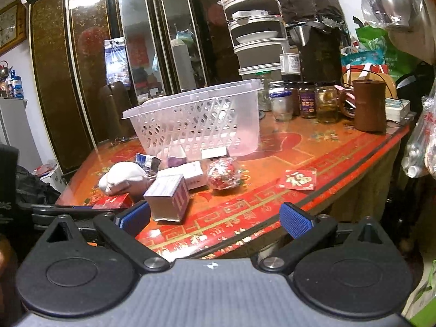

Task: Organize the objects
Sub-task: 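Grasp the red Zhonghua pack with the left tool while the right tool grasps the white box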

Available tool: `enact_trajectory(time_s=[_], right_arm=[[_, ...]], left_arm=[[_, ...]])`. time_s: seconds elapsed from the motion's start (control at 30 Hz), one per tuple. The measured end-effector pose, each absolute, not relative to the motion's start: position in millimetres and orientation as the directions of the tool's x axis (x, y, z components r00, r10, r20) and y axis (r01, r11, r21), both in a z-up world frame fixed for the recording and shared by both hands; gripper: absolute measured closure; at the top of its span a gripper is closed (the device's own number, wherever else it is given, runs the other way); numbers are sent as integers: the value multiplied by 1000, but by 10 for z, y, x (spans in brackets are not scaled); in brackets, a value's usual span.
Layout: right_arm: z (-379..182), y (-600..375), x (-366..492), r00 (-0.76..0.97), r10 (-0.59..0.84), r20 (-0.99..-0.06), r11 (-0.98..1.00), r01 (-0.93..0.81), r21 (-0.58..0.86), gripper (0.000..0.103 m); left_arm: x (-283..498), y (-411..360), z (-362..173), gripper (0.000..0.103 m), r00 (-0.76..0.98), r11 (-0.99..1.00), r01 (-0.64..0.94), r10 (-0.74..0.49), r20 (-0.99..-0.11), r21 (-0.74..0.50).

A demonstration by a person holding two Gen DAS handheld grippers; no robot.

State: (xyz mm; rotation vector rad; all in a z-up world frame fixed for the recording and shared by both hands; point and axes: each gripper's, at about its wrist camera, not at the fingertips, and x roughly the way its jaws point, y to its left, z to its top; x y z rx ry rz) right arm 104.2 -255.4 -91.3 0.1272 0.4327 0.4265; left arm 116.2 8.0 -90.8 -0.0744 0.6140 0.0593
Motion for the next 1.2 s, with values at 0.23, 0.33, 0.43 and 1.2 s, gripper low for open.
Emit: enact_trajectory(time_s=[0.23, 0.33, 0.43, 1.2], right_arm=[[-1140, -2158, 1225, 814, 463, -351, 887, -421, 192, 0], [-1186, -2063, 1240, 812, 487, -322, 873, -442, 206, 1], [-1208, -1879, 1216, 822, 476, -312, 879, -460, 127, 11], [-1046, -2066, 1314, 829, 465, -311, 882, -465, 78, 59]], left_arm=[[1058, 264, -896, 38, 816, 995, -75, 22, -578, -69], [1018, 298, -900, 38, 817, 995, -72, 20, -576, -68], [1006, 320, -902, 38, 816, 995, -78, 24, -578, -69], [959, 511, -783, 37, 841, 994, -82, 28, -541, -76]])
